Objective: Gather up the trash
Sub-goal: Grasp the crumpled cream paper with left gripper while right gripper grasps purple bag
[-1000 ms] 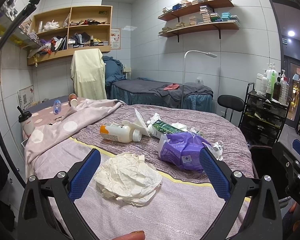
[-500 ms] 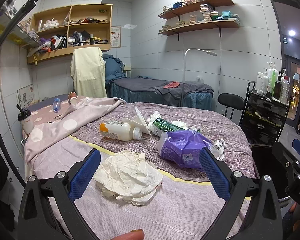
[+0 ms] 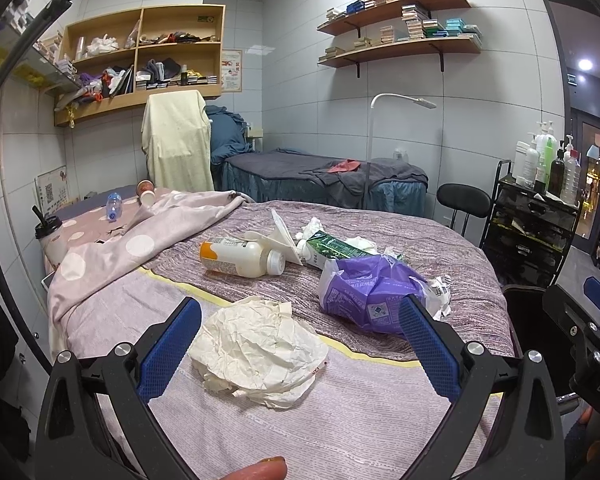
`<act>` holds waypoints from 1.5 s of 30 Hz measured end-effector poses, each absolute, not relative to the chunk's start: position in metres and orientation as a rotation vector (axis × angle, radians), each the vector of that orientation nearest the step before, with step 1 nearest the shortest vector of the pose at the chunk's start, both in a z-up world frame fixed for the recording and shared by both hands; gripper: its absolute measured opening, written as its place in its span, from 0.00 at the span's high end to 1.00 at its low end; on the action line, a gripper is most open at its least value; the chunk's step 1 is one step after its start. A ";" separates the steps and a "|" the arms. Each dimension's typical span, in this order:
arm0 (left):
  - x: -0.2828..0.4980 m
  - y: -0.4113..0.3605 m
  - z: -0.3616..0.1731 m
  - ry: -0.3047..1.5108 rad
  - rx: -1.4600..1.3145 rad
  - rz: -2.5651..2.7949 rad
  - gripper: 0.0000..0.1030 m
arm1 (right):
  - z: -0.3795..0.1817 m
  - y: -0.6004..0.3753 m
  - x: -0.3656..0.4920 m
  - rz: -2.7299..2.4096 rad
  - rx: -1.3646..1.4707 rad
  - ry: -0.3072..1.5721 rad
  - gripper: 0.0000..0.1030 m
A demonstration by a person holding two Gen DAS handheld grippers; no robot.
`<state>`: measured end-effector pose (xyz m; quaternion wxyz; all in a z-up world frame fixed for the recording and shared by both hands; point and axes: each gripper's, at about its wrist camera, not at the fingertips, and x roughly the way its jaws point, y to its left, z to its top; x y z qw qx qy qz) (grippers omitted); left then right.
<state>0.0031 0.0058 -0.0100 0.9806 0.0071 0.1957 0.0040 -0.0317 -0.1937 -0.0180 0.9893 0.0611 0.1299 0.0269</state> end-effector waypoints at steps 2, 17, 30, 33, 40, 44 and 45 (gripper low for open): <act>0.004 0.007 -0.011 0.396 0.013 0.008 0.06 | -0.018 -0.194 -0.031 0.054 0.123 0.263 0.05; 0.028 0.042 -0.042 0.561 0.046 0.030 0.06 | -0.022 -0.174 0.016 0.278 -0.028 0.401 0.05; 0.095 0.088 -0.078 0.841 -0.078 -0.096 0.06 | -0.050 -0.099 0.121 0.416 -0.450 0.563 0.19; 0.104 0.090 -0.088 0.895 -0.134 -0.124 0.11 | -0.061 -0.089 0.139 0.427 -0.502 0.613 0.43; 0.101 0.084 -0.090 0.883 -0.205 -0.147 0.54 | -0.065 -0.098 0.146 0.488 -0.399 0.640 0.91; 0.097 0.083 -0.080 0.860 -0.225 -0.168 0.67 | -0.051 -0.108 0.136 0.490 -0.321 0.587 0.94; 0.095 0.080 -0.076 0.848 -0.221 -0.168 0.68 | -0.047 -0.111 0.131 0.491 -0.294 0.566 0.95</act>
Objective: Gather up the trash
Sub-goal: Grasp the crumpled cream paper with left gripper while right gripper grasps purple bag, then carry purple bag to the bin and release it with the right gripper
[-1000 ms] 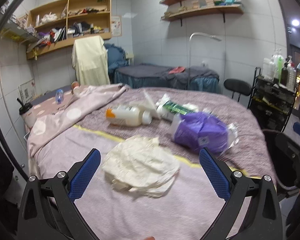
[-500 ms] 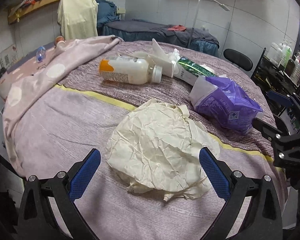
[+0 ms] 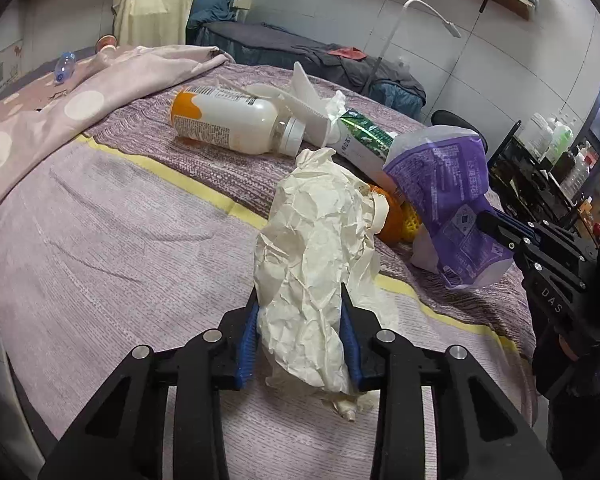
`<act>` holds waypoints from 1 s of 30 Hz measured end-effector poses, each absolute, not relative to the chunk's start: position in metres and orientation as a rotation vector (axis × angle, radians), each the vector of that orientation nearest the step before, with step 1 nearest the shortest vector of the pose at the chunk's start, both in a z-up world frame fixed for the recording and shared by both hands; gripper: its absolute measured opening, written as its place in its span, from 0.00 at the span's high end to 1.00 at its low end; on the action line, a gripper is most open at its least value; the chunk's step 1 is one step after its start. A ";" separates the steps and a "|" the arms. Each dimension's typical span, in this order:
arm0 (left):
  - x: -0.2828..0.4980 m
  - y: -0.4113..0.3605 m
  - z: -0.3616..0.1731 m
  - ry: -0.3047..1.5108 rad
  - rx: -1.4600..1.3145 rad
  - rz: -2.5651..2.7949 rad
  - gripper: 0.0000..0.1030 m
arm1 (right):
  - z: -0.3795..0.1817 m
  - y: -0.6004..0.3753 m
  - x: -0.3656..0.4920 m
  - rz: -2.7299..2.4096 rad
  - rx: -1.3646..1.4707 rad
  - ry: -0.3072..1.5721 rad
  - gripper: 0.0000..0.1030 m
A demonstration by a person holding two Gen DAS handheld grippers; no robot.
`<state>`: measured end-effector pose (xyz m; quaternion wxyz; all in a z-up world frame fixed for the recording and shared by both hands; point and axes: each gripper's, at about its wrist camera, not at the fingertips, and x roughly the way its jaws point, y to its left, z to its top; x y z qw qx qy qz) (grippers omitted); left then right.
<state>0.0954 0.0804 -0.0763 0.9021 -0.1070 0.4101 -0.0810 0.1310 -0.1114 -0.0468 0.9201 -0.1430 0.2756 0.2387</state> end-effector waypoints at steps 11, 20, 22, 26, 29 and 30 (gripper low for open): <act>0.075 0.038 -0.016 0.646 -0.151 -0.228 0.70 | -0.004 -0.169 0.083 0.404 -0.056 0.423 0.99; 0.070 0.023 -0.007 0.610 -0.138 -0.246 0.70 | -0.019 -0.185 0.071 0.475 0.007 0.511 0.10; 0.068 0.025 -0.008 0.612 -0.140 -0.235 0.70 | -0.026 -0.178 0.070 0.490 -0.009 0.534 0.15; 0.066 0.026 -0.010 0.621 -0.149 -0.226 0.70 | -0.056 -0.149 0.088 0.510 -0.096 0.688 0.32; 0.064 0.025 -0.012 0.628 -0.144 -0.226 0.70 | -0.076 -0.147 0.098 0.531 -0.056 0.777 0.72; 0.064 0.024 -0.013 0.630 -0.142 -0.226 0.70 | -0.075 -0.151 0.096 0.533 -0.030 0.759 0.75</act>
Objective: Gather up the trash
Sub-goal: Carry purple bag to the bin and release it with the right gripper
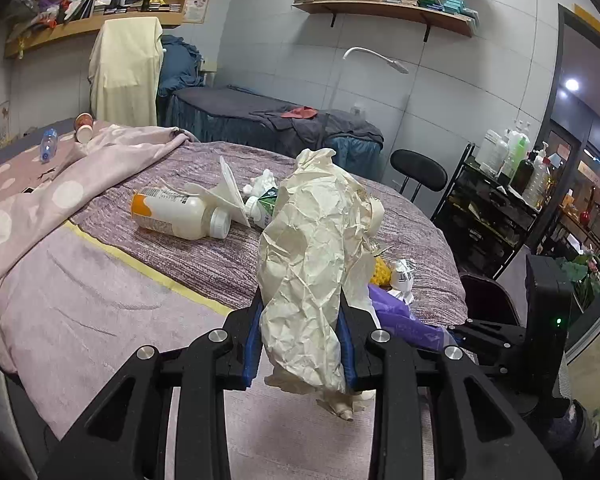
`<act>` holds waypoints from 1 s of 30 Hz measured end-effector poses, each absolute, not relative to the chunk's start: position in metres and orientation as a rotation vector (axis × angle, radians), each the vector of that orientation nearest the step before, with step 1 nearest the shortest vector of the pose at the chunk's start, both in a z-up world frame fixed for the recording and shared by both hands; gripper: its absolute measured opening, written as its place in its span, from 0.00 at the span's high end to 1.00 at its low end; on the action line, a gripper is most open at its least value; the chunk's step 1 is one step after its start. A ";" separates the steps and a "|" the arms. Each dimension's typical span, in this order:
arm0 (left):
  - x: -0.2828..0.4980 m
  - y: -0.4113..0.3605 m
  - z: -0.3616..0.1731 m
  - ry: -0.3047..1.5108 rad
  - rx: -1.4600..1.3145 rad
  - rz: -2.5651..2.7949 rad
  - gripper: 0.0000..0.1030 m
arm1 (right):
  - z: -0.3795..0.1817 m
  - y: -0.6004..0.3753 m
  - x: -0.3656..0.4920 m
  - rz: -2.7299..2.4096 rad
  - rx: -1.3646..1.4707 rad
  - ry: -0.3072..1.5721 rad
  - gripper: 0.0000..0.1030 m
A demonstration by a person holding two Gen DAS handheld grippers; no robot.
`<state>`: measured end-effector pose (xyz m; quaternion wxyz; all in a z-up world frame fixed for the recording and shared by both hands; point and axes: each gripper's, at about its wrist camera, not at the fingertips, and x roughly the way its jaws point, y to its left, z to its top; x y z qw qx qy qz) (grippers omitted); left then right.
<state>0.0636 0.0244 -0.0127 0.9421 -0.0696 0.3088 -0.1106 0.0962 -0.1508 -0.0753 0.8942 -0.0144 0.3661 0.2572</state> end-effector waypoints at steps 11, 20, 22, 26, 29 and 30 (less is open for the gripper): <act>0.064 -0.028 -0.001 0.607 -0.075 -0.362 0.70 | -0.024 -0.233 0.038 0.345 0.139 0.467 0.83; 0.078 -0.124 -0.012 0.671 -0.002 -0.615 0.70 | -0.063 -0.360 0.026 -0.066 0.292 0.546 0.81; 0.082 -0.145 -0.019 0.696 0.013 -0.664 0.70 | -0.085 -0.379 0.028 -0.122 0.328 0.593 0.74; 0.088 -0.179 -0.033 0.744 0.052 -0.724 0.70 | -0.124 -0.402 0.022 -0.197 0.397 0.648 0.42; 0.092 -0.200 -0.044 0.783 0.073 -0.754 0.70 | -0.138 -0.411 0.019 -0.245 0.415 0.668 0.41; 0.091 -0.204 -0.046 0.790 0.078 -0.760 0.70 | -0.138 -0.414 0.017 -0.250 0.422 0.659 0.41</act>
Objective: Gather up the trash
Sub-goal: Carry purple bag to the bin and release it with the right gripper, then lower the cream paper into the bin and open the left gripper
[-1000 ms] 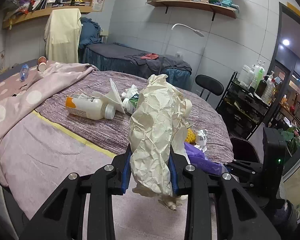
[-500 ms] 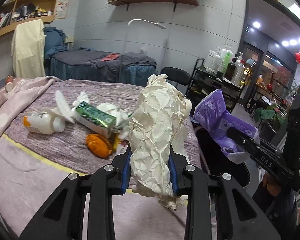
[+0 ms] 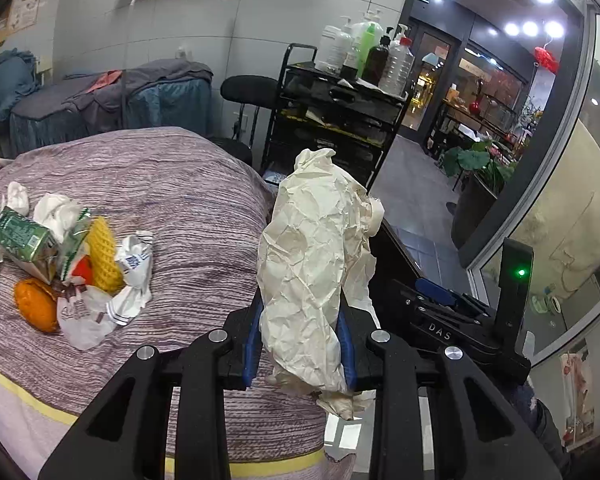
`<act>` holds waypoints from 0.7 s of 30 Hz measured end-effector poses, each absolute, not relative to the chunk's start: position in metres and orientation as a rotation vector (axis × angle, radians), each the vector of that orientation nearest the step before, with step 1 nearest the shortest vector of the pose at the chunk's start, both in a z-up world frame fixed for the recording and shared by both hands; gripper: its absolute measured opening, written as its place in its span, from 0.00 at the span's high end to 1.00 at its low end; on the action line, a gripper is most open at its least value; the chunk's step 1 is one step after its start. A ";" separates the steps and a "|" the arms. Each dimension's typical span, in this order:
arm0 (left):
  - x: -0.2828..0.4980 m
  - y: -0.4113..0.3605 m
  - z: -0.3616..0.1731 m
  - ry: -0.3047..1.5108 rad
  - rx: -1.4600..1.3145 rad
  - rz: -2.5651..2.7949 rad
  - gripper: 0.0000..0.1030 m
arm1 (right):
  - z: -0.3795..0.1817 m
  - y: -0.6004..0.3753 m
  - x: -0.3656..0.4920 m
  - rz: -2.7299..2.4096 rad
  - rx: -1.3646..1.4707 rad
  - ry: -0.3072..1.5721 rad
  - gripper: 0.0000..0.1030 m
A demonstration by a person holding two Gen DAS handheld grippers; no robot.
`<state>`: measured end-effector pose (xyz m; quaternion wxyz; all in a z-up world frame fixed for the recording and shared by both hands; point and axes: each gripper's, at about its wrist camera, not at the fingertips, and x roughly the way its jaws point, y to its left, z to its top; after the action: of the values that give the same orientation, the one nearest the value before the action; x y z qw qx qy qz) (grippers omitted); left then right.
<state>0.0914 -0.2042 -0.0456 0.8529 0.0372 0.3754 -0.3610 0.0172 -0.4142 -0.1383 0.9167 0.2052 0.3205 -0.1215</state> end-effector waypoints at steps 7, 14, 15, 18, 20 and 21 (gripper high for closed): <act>0.096 -0.248 -0.061 0.856 0.144 -0.809 0.70 | -0.117 -0.425 -0.001 -0.378 0.365 0.561 0.35; 0.095 -0.287 -0.079 0.910 0.225 -0.843 0.70 | -0.098 -0.444 -0.025 -0.483 0.351 0.475 0.25; 0.095 -0.291 -0.082 0.916 0.235 -0.847 0.70 | -0.096 -0.447 -0.027 -0.494 0.354 0.470 0.25; 0.094 -0.303 -0.092 0.938 0.274 -0.850 0.70 | -0.093 -0.455 -0.037 -0.526 0.364 0.457 0.23; 0.094 -0.310 -0.098 0.953 0.303 -0.853 0.70 | -0.092 -0.461 -0.042 -0.545 0.368 0.454 0.20; 0.094 -0.313 -0.100 0.956 0.316 -0.855 0.69 | -0.091 -0.464 -0.045 -0.551 0.372 0.451 0.20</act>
<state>0.0937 -0.3130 -0.0999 0.7897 0.1468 0.4442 -0.3969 -0.0448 -0.4637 -0.0915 0.9203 0.1812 0.2196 -0.2683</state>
